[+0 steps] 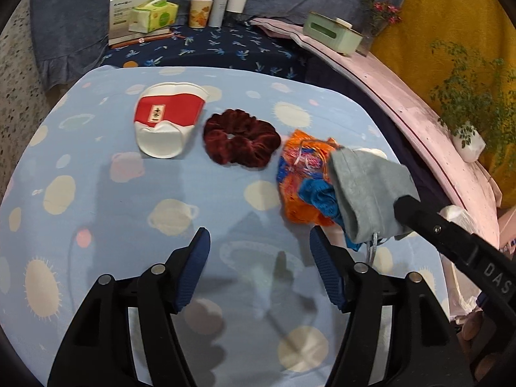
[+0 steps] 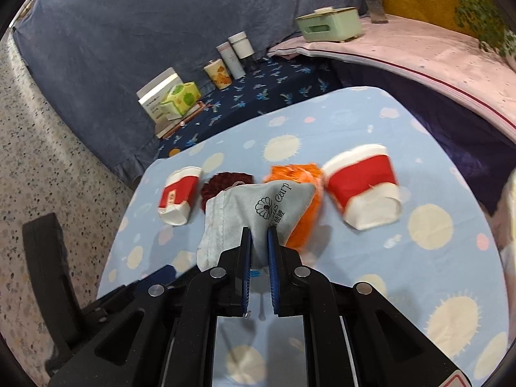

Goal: Collect trash
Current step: 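Carry tape measure and mask over the bin and release both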

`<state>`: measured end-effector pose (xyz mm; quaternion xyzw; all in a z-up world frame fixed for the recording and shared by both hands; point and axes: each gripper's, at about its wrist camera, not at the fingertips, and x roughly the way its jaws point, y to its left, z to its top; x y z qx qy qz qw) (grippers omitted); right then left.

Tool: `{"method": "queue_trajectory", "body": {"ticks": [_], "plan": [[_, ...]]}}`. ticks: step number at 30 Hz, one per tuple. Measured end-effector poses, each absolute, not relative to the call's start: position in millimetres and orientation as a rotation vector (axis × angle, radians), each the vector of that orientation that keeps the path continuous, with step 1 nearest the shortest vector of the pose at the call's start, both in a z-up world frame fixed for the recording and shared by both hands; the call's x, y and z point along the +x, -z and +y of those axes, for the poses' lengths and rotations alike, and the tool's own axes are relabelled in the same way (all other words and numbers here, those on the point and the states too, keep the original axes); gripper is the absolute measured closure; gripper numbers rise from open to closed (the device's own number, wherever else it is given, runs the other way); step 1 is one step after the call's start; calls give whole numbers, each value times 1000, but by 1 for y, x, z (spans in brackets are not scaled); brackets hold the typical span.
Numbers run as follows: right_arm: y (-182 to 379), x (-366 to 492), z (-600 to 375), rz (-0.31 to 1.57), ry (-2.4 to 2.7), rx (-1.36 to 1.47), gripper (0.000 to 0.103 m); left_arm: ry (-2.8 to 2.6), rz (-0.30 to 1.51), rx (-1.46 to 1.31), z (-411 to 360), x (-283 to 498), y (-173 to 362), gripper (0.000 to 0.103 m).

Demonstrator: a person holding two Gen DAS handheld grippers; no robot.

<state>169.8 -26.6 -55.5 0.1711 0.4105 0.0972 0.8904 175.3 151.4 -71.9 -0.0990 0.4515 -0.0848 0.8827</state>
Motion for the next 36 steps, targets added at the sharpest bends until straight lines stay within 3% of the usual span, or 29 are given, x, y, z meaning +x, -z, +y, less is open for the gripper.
{"method": "queue_trajectory", "body": {"ticks": [4,9,12,29,36], "plan": [[76,156,-54,901,-125,351,88,197,962,-191,136,167,79,42],[96,135,-86,931,-75,404,90,228,979,-166,113,157,82,42],[92,122,-96,904,-62,395,98,250,981,-147,98,153,82,42],[75,97,-154,823,34,445,98,306,1036,-105,19,177,93,43],[75,94,-162,823,28,460,98,291,1039,-76,9,179,100,61]]}}
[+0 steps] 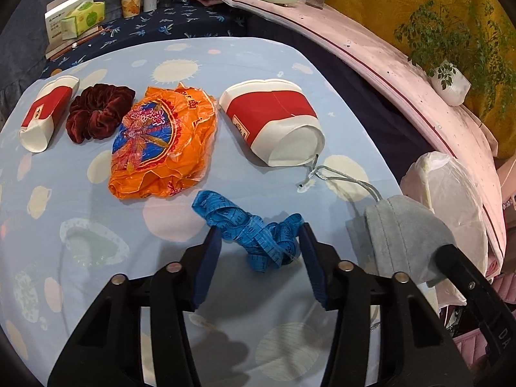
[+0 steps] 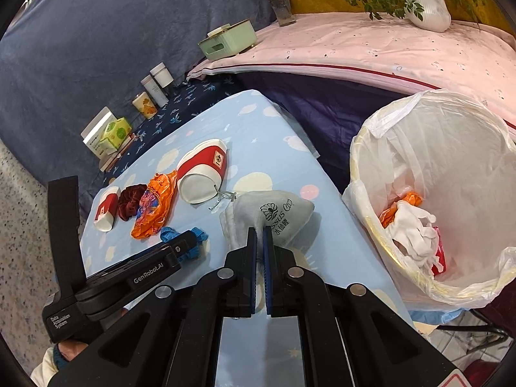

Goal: Collect trash
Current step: 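Carry tape measure and mask over the bin and release both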

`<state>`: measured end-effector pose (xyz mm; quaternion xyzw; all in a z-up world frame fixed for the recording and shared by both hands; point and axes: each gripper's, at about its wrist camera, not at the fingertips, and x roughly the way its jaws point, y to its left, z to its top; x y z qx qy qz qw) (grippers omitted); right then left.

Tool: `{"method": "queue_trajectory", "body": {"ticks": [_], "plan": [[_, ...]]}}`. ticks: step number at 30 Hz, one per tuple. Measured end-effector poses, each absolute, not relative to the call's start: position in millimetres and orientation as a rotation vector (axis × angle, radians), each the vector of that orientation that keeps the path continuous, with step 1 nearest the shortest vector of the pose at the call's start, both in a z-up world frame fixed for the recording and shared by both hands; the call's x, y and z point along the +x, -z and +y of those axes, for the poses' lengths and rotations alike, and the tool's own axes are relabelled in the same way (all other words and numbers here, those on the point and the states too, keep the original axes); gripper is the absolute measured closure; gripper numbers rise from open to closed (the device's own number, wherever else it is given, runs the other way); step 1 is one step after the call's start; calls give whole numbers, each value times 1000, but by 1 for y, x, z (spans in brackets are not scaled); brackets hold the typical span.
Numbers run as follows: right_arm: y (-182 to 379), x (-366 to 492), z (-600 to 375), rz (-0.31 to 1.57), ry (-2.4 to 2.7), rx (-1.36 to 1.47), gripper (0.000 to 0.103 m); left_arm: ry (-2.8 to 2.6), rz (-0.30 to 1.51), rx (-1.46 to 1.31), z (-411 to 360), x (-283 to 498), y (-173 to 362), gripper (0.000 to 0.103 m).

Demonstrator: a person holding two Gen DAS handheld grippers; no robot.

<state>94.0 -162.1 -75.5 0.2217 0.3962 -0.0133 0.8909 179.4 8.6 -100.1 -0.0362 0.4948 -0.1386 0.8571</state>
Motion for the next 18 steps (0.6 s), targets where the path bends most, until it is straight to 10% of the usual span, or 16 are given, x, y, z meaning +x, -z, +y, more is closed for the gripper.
{"method": "queue_trajectory", "body": {"ticks": [5,18], "plan": [[70,92,-163,808,23,469,98,314,1021,-51,3,175,92,95],[51,77,-175,756,26,483,98,366,1009,-68,-6,154,77,96]]}}
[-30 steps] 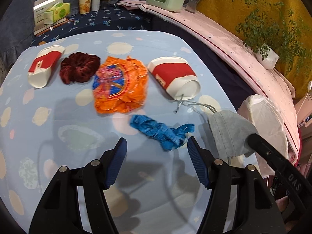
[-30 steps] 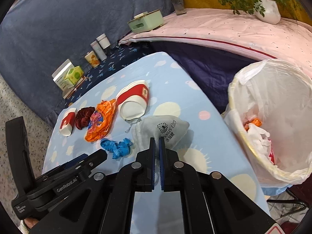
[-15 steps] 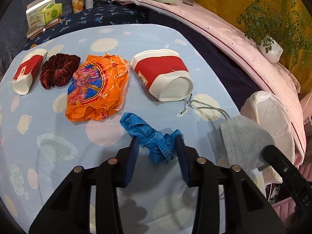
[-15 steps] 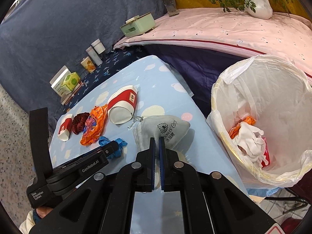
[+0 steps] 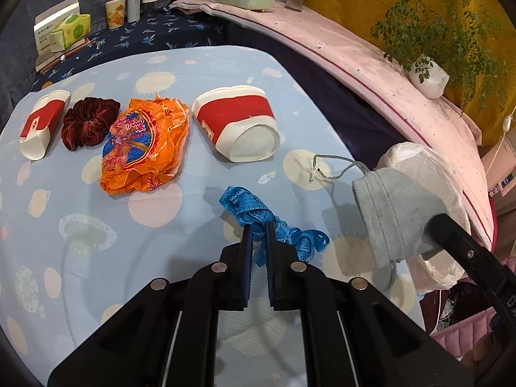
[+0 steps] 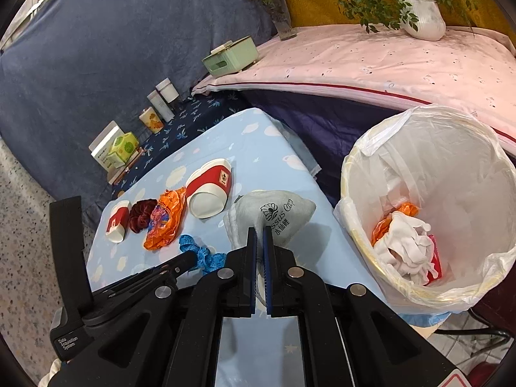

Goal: Collect trash
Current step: 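Carry tape measure and mask over the bin and release both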

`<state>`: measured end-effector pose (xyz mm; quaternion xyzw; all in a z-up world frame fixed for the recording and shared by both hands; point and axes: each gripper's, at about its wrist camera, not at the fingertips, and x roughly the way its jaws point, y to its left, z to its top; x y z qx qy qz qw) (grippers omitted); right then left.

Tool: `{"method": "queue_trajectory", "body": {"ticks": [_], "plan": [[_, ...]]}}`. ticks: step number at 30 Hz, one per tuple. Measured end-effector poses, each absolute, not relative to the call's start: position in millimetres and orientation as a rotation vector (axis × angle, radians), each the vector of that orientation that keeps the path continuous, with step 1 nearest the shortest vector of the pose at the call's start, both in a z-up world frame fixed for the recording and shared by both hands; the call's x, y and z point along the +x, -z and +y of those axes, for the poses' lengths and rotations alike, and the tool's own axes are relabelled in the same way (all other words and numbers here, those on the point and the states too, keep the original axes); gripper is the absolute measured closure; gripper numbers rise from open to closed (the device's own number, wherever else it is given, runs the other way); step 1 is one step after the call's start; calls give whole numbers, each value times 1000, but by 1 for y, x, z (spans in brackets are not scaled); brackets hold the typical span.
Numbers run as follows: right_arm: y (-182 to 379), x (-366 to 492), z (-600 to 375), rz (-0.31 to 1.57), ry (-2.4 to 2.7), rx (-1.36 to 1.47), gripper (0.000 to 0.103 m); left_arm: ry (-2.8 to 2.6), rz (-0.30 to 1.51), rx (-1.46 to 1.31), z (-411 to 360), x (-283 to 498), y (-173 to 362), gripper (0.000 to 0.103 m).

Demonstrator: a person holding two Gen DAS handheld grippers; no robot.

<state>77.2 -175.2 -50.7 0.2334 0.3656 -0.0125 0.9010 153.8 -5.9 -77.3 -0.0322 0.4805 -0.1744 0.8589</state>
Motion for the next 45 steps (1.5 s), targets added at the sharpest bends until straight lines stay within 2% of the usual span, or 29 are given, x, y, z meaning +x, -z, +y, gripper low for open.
{"method": "queue_trajectory", "body": {"ticks": [10,21,36,38,39,40,41,42,45], "plan": [[27,67,-200,682,60,498,98,432,933,-75,-26,143,34,96],[0,50,-249,591,143,507,98,557,867,-23,-93,134,-7,96],[7,24,-314,559,265,562,98,687,889,44,-172,126,-4,96],[8,23,-317,558,281,563,91,711,896,39,-178,126,-3,93],[8,22,-318,554,302,559,89,703,892,41,-180,125,-3,84],[8,21,-319,552,309,556,80,691,886,46,-181,123,-3,62],[8,19,-320,546,312,558,73,673,872,51,-181,122,-3,53],[9,18,-321,543,317,558,70,659,860,53,-180,120,-3,50],[10,17,-322,548,320,555,69,641,873,64,-178,121,2,50]]}}
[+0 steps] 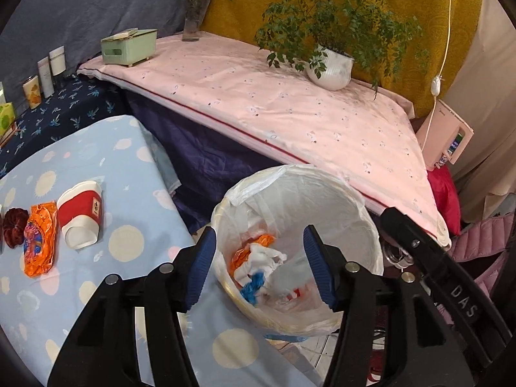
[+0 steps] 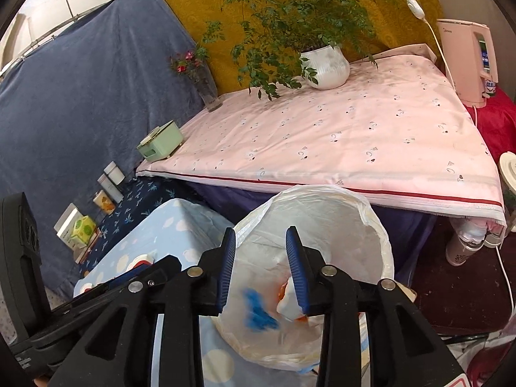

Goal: Collect trash
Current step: 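Carry tape measure and mask over the bin and release both, then move both open tools back over the cups and wrapper on the table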

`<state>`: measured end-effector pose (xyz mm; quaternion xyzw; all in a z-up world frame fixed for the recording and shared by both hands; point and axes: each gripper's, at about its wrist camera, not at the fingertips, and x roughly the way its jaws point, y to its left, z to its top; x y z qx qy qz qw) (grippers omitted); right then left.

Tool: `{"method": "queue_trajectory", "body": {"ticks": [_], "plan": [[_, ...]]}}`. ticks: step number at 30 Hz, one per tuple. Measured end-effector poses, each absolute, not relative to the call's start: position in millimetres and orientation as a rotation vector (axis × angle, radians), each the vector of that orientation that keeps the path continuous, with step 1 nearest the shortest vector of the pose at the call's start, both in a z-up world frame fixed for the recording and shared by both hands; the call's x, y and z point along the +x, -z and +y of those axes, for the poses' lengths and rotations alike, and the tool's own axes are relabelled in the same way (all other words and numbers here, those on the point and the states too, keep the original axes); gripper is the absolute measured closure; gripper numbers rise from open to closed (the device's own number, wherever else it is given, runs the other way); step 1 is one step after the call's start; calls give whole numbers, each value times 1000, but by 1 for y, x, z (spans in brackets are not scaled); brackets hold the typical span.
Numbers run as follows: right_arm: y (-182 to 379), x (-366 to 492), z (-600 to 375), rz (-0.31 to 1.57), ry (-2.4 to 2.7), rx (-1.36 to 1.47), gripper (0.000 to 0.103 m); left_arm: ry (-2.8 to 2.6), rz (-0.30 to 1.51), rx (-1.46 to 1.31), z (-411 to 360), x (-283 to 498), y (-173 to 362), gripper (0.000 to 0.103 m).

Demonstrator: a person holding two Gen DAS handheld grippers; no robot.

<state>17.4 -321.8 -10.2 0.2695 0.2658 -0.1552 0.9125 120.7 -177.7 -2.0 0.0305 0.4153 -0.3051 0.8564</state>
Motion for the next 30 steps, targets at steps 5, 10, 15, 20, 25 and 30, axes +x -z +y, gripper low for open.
{"method": "queue_trajectory", "body": {"ticks": [5,10,15,20,25,30], "plan": [[9,20,-315,555,310,547,69,617,867,58,-168,121,3,50],[7,25,-303,566,290,530,69,591,854,50,-153,121,0,49],[2,31,-284,576,263,494,64,557,846,31,-132,124,-2,50],[-2,37,-263,586,230,465,64,521,845,3,-110,126,-2,49],[-4,45,-242,600,195,438,63,476,851,-28,-83,129,1,49],[-4,53,-219,618,157,411,62,422,858,-62,-53,132,6,47]]}}
